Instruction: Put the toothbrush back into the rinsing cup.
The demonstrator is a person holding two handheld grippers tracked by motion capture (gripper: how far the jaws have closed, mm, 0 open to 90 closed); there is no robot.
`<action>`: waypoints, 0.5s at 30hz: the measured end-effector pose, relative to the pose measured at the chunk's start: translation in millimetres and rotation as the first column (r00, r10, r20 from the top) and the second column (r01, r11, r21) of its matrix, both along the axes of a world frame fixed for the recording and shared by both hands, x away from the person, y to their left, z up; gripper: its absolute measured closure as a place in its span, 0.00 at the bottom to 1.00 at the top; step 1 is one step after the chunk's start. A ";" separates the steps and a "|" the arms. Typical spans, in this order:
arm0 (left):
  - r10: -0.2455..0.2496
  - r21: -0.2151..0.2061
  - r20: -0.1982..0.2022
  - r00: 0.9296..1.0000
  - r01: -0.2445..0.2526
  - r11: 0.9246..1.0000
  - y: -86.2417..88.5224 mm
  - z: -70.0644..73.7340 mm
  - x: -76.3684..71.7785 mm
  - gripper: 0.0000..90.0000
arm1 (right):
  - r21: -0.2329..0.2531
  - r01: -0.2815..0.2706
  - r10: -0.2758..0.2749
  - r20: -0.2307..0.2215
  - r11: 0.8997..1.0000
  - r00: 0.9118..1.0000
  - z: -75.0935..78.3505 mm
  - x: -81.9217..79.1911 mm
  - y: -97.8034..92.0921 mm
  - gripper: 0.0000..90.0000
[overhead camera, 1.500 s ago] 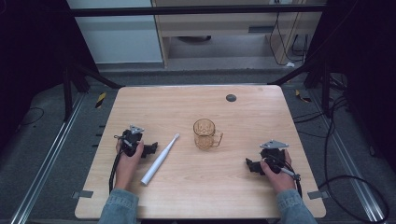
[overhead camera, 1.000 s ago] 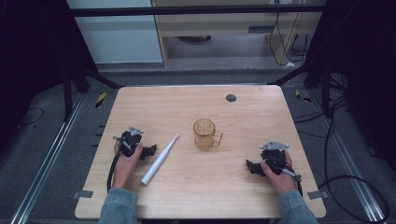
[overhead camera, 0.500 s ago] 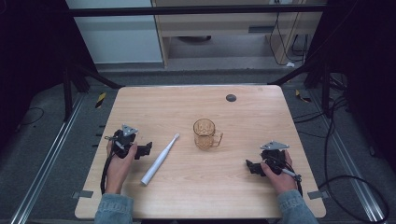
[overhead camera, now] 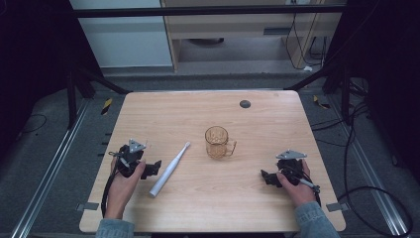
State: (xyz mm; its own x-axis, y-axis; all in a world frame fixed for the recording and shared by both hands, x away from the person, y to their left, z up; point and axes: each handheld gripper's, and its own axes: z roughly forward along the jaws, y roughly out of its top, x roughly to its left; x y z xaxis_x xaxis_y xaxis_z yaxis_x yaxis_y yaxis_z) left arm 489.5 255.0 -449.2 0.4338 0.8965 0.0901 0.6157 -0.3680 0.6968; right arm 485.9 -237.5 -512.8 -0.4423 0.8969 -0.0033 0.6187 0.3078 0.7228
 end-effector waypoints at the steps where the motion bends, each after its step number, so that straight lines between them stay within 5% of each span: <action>1: -0.002 0.027 -0.003 1.000 0.002 1.000 -2.2 2.1 -1.5 0.04 | 0.004 -0.004 0.004 -0.001 1.000 1.000 0.1 -0.1 -0.5 0.01; 4: -0.006 0.055 -0.006 1.000 0.006 0.998 -4.8 8.0 -4.8 0.04 | 0.001 -0.003 0.003 0.000 1.000 1.000 0.0 -0.1 -0.2 0.00; 10: 0.009 0.031 -0.026 1.000 -0.008 0.999 -5.0 22.5 -13.9 0.04 | 0.003 -0.008 0.008 -0.002 1.000 1.000 0.1 -0.2 -0.6 0.00; 15: 0.019 0.070 -0.048 0.999 -0.016 0.997 -7.9 26.7 -19.5 0.05 | 0.001 -0.002 0.002 0.000 1.000 1.000 0.1 -1.6 -0.5 0.01</action>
State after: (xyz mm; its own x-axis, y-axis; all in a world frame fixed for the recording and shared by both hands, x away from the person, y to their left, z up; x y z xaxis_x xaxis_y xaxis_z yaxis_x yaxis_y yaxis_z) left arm 470.0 247.1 -422.5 0.4235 0.8963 0.1313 0.6552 -0.4031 0.6389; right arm 484.3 -238.0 -512.7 -0.4442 0.8959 -0.0025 0.6178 0.3083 0.7234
